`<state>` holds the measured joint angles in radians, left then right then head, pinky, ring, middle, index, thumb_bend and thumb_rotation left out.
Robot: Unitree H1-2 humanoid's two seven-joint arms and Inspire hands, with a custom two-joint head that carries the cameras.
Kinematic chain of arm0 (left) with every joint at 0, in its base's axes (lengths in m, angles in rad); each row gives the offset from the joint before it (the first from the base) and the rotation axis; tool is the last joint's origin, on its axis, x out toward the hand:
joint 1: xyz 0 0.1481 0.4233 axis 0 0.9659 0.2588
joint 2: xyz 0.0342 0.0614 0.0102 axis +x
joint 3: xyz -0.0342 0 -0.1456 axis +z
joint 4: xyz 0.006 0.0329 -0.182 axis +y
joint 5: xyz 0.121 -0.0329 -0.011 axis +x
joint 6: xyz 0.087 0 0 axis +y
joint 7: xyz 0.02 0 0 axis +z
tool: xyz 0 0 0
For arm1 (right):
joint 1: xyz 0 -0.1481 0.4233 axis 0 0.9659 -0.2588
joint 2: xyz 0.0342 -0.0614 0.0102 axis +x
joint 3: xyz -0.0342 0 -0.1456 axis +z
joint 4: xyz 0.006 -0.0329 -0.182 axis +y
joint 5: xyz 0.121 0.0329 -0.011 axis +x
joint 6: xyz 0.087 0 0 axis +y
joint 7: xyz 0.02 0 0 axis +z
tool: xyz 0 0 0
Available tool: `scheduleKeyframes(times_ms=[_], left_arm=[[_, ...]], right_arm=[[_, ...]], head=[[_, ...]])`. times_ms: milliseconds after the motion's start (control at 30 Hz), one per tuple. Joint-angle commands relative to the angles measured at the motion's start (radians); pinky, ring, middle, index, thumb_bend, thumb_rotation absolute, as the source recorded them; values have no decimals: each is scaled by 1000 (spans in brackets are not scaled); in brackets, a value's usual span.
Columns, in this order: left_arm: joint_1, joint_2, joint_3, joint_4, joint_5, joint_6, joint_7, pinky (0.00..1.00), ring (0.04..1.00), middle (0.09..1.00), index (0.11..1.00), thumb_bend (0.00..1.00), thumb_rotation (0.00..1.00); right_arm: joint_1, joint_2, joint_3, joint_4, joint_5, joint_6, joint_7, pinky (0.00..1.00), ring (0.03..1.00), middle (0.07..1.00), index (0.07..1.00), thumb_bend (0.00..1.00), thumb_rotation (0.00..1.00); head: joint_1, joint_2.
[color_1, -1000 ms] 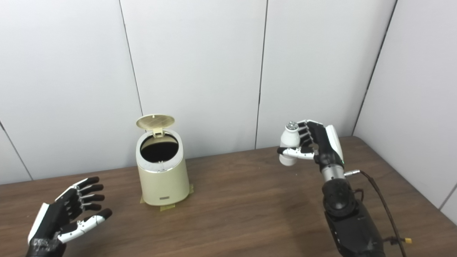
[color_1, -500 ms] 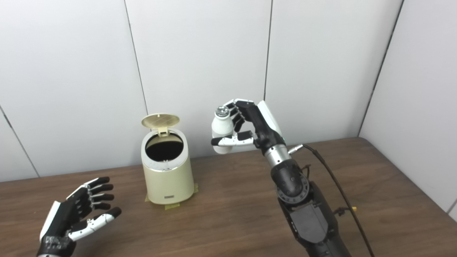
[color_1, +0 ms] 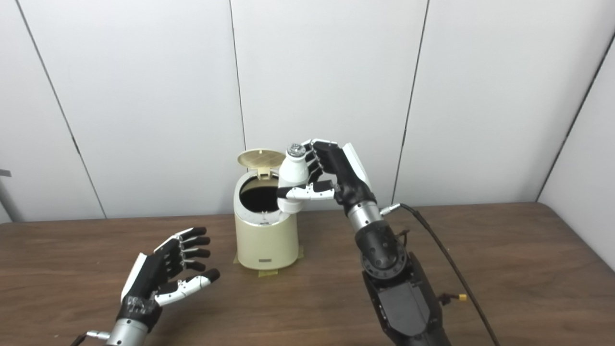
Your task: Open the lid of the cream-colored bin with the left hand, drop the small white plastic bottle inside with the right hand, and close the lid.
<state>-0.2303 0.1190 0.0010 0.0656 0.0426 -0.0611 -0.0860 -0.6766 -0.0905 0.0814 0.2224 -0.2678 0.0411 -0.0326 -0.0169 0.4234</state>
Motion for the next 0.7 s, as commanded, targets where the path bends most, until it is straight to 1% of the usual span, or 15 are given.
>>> scheduleKeyframes(times_ms=[0,67,200,333,567,667], left_arm=[[-38,-4,-4,-13,6,-48,9,633,713,770,805,781,134],[-39,-7,-6,-13,8,-47,12,646,719,773,808,778,142],[-43,-15,-9,-13,8,-39,16,651,720,772,805,791,142],[-46,-19,-16,-12,11,-42,17,629,714,768,804,799,149],[-45,-30,-17,-23,16,-32,17,622,716,769,805,799,142],[-45,-31,-18,-27,24,-30,20,622,719,769,804,803,150]], right_arm=[[-77,11,7,1,-5,-27,-12,298,374,465,535,514,0],[-89,18,19,28,-11,-52,-14,302,382,477,533,514,0],[-114,26,41,74,-23,-74,-20,317,391,482,529,515,0],[-133,30,48,129,-2,-134,-10,310,387,474,535,514,0],[-154,35,61,169,-20,-134,-15,316,389,482,533,514,0],[-170,31,73,193,-43,-151,-30,313,389,483,536,513,0]], head=[[0,1],[2,2],[10,3],[19,3],[31,6],[35,7]])
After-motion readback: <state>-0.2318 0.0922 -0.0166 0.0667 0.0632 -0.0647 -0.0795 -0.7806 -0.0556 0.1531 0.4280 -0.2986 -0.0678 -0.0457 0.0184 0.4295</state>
